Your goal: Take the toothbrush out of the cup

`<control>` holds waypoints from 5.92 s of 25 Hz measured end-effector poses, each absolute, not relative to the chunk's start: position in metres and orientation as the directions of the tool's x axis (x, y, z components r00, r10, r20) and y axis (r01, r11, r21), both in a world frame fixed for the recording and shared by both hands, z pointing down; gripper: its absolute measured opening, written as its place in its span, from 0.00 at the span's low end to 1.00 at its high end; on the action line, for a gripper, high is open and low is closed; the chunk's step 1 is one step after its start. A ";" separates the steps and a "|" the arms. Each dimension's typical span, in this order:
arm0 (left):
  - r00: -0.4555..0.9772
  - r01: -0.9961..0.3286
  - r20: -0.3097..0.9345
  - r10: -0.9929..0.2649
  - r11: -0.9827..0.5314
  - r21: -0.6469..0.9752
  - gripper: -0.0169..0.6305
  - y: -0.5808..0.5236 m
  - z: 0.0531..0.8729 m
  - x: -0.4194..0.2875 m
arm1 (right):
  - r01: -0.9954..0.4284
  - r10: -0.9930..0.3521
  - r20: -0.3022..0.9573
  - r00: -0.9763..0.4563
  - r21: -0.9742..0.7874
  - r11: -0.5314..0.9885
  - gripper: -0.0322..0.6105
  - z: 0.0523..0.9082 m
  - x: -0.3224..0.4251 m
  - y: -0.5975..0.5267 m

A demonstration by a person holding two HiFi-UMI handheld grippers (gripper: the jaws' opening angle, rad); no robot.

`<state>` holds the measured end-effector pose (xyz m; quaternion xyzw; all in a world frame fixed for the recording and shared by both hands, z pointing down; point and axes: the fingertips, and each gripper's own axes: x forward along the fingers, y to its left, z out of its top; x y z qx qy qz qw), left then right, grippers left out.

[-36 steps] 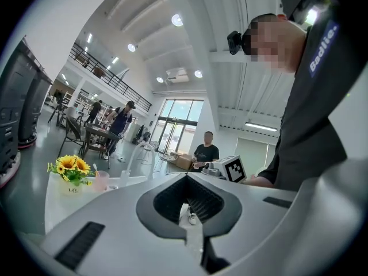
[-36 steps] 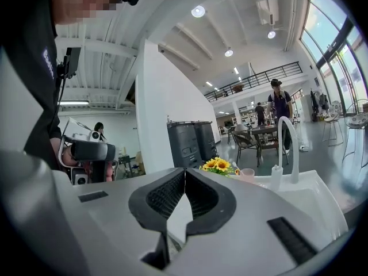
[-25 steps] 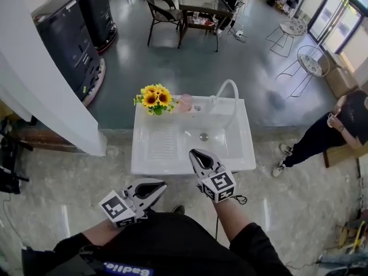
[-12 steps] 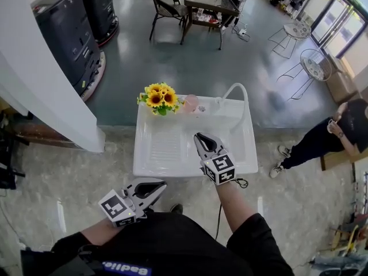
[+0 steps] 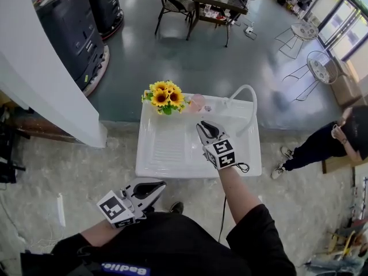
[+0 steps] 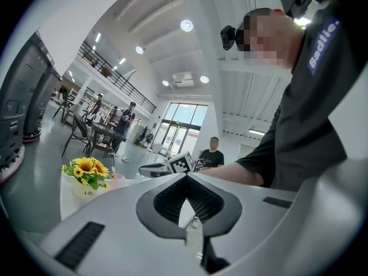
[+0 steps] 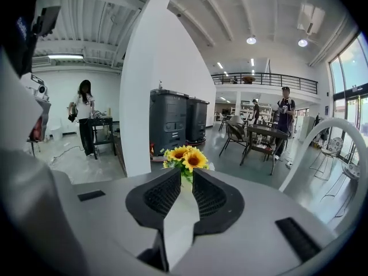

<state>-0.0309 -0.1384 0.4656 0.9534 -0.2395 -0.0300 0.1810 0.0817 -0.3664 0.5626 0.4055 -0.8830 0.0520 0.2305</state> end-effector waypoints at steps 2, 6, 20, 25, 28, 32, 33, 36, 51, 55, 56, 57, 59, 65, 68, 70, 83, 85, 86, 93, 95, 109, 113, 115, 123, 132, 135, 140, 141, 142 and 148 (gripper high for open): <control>0.881 -0.449 0.029 -0.471 -0.817 0.361 0.03 -0.140 0.468 -0.031 | -0.735 -0.686 0.466 -0.559 0.105 0.670 0.13 0.571 0.082 -0.375; 0.879 -0.456 0.038 -0.476 -0.813 0.361 0.03 -0.143 0.471 -0.033 | -0.725 -0.672 0.500 -0.547 0.119 0.679 0.15 0.586 0.081 -0.388; 0.863 -0.482 0.051 -0.502 -0.791 0.377 0.03 -0.151 0.482 -0.039 | -0.683 -0.634 0.600 -0.488 0.190 0.705 0.19 0.629 0.088 -0.434; 0.856 -0.495 0.066 -0.513 -0.776 0.389 0.03 -0.153 0.487 -0.043 | -0.669 -0.621 0.628 -0.469 0.206 0.714 0.22 0.639 0.084 -0.455; 0.849 -0.507 0.079 -0.522 -0.765 0.397 0.03 -0.153 0.490 -0.047 | -0.660 -0.613 0.648 -0.451 0.220 0.719 0.23 0.646 0.083 -0.468; 0.844 -0.519 0.101 -0.527 -0.751 0.409 0.03 -0.155 0.498 -0.052 | -0.643 -0.609 0.669 -0.426 0.249 0.724 0.23 0.663 0.088 -0.488; 0.842 -0.522 0.106 -0.529 -0.747 0.411 0.03 -0.155 0.500 -0.052 | -0.643 -0.608 0.672 -0.422 0.251 0.724 0.23 0.667 0.090 -0.492; 0.833 -0.537 0.120 -0.540 -0.736 0.412 0.03 -0.158 0.505 -0.055 | -0.642 -0.605 0.681 -0.413 0.254 0.724 0.23 0.675 0.092 -0.502; 0.813 -0.566 0.151 -0.563 -0.701 0.434 0.03 -0.165 0.520 -0.062 | -0.568 -0.588 0.705 -0.395 0.315 0.760 0.23 0.688 0.079 -0.531; 0.814 -0.562 0.149 -0.561 -0.698 0.443 0.03 -0.165 0.521 -0.061 | -0.568 -0.587 0.709 -0.391 0.316 0.760 0.23 0.688 0.076 -0.536; 0.815 -0.561 0.150 -0.560 -0.698 0.444 0.03 -0.165 0.522 -0.060 | -0.564 -0.585 0.709 -0.393 0.317 0.763 0.23 0.688 0.074 -0.536; 0.815 -0.562 0.151 -0.560 -0.697 0.445 0.03 -0.165 0.522 -0.061 | -0.559 -0.585 0.708 -0.396 0.319 0.765 0.23 0.689 0.073 -0.536; 0.812 -0.565 0.153 -0.563 -0.694 0.446 0.03 -0.166 0.523 -0.062 | -0.553 -0.587 0.704 -0.399 0.326 0.767 0.23 0.688 0.070 -0.538; 0.809 -0.569 0.159 -0.566 -0.686 0.453 0.03 -0.165 0.526 -0.066 | -0.538 -0.579 0.712 -0.397 0.331 0.776 0.20 0.691 0.065 -0.539; 0.808 -0.571 0.162 -0.567 -0.683 0.454 0.03 -0.165 0.528 -0.069 | -0.535 -0.582 0.711 -0.394 0.338 0.774 0.17 0.692 0.062 -0.541; 0.806 -0.573 0.163 -0.569 -0.681 0.456 0.03 -0.163 0.529 -0.070 | -0.531 -0.584 0.711 -0.391 0.344 0.774 0.15 0.693 0.061 -0.541; 0.802 -0.576 0.151 -0.578 -0.680 0.454 0.03 -0.154 0.528 -0.076 | -0.552 -0.645 0.664 -0.378 0.398 0.733 0.10 0.670 0.063 -0.542; 0.804 -0.573 0.147 -0.577 -0.684 0.451 0.03 -0.154 0.526 -0.076 | -0.557 -0.656 0.651 -0.382 0.405 0.726 0.10 0.662 0.064 -0.542; 0.805 -0.572 0.145 -0.575 -0.687 0.449 0.03 -0.154 0.525 -0.076 | -0.558 -0.661 0.644 -0.384 0.409 0.723 0.10 0.658 0.064 -0.541; 0.824 -0.547 0.121 -0.554 -0.719 0.430 0.03 -0.147 0.513 -0.066 | -0.567 -0.688 0.612 -0.390 0.429 0.703 0.10 0.628 0.078 -0.526; 0.828 -0.540 0.114 -0.548 -0.727 0.424 0.03 -0.144 0.509 -0.062 | -0.573 -0.695 0.600 -0.397 0.429 0.698 0.10 0.619 0.081 -0.520; 0.853 -0.505 0.085 -0.516 -0.772 0.385 0.03 -0.124 0.488 -0.044 | -0.612 -0.720 0.509 -0.471 0.399 0.682 0.10 0.567 0.088 -0.467; 0.857 -0.499 0.066 -0.511 -0.791 0.355 0.03 -0.122 0.472 -0.040 | -0.637 -0.726 0.486 -0.486 0.371 0.675 0.10 0.553 0.089 -0.449; 0.859 -0.496 0.059 -0.509 -0.797 0.345 0.03 -0.120 0.467 -0.039 | -0.650 -0.729 0.477 -0.491 0.357 0.671 0.10 0.545 0.089 -0.439; 0.862 -0.488 0.041 -0.505 -0.806 0.333 0.03 -0.110 0.464 -0.032 | -0.676 -0.729 0.453 -0.513 0.309 0.669 0.10 0.540 0.094 -0.397; 0.881 -0.460 0.045 -0.471 -0.831 0.313 0.03 -0.098 0.455 -0.022 | -0.703 -0.729 0.435 -0.529 0.256 0.663 0.10 0.536 0.099 -0.349; 0.883 -0.456 0.042 -0.467 -0.833 0.312 0.03 -0.094 0.453 -0.018 | -0.717 -0.730 0.423 -0.537 0.228 0.659 0.10 0.534 0.102 -0.332; 0.891 -0.441 0.029 -0.454 -0.845 0.302 0.03 -0.092 0.448 -0.013 | -0.741 -0.733 0.403 -0.548 0.173 0.649 0.10 0.536 0.103 -0.307; 0.892 -0.438 0.028 -0.451 -0.847 0.301 0.03 -0.091 0.448 -0.012 | -0.742 -0.732 0.400 -0.551 0.166 0.650 0.10 0.536 0.103 -0.301; 0.893 -0.435 0.027 -0.449 -0.849 0.299 0.03 -0.091 0.447 -0.012 | -0.741 -0.730 0.397 -0.555 0.161 0.651 0.10 0.536 0.102 -0.296; 0.898 -0.428 0.038 -0.438 -0.849 0.309 0.03 -0.085 0.448 -0.010 | -0.739 -0.729 0.372 -0.574 0.148 0.657 0.10 0.520 0.103 -0.271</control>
